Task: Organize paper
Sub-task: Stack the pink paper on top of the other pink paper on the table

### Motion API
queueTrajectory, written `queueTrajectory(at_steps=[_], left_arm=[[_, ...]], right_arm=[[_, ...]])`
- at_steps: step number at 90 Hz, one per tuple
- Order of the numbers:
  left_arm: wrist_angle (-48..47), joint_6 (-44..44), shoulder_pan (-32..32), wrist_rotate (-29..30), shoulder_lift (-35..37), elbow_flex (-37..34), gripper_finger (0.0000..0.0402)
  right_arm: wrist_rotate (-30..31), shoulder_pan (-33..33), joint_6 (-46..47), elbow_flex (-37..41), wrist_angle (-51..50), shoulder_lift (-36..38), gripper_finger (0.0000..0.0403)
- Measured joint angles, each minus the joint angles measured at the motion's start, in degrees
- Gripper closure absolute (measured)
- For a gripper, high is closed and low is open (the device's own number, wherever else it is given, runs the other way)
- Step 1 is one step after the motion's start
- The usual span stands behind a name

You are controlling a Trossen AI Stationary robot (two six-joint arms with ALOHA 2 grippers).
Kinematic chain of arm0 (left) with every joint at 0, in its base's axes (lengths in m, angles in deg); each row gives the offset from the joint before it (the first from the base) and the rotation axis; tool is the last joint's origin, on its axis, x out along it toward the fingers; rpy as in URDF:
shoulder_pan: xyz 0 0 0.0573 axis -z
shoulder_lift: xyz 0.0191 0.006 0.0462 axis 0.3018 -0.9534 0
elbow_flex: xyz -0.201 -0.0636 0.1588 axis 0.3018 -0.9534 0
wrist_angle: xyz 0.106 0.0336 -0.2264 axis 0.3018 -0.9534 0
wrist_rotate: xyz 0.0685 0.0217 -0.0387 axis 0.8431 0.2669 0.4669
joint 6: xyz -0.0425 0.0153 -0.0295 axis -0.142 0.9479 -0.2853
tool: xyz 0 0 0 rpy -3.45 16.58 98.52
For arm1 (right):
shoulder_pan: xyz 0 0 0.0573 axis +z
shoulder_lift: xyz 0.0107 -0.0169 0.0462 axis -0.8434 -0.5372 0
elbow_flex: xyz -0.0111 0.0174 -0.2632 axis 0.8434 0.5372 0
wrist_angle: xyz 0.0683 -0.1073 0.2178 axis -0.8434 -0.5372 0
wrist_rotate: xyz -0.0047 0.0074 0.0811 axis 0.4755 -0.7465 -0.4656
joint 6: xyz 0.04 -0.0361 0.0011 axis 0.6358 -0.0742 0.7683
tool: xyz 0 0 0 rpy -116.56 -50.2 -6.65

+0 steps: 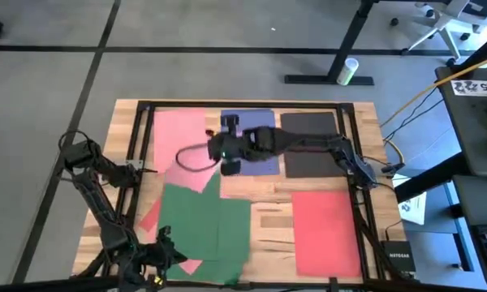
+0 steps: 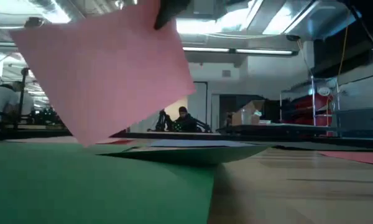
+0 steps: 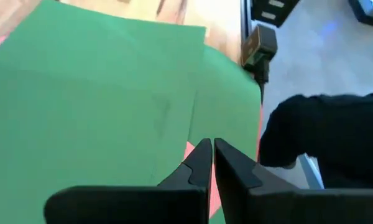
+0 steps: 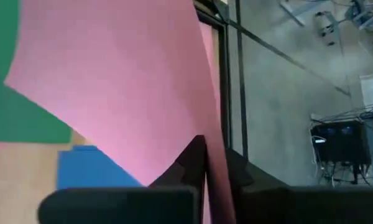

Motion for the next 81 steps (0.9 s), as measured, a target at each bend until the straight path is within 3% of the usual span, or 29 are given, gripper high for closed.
queueTrajectory(at_steps=[16, 37, 59, 81], left_arm=[[-0.1, -1.1, -0.4, 3.0, 0.0, 0.0, 0.0402], [-0.2, -3.5, -0.9, 5.9, 0.0, 0.0, 0.0402], [-0.2, -5.7, -2.8, 6.2, 0.0, 0.0, 0.0402], [-0.1, -7.6, -2.9, 6.2, 0.0, 0.0, 0.0402]], right_arm=[[-7.2, -6.1, -1.4, 0.0, 3.0, 0.0, 0.0403], [-17.8, -15.4, 7.3, 0.4, 0.1, -0.7, 0.0403], [-29.0, -21.9, 10.8, 9.1, -2.8, -1.0, 0.0403], [-42.2, -22.7, 11.2, 18.2, -4.8, -1.1, 0.0403]])
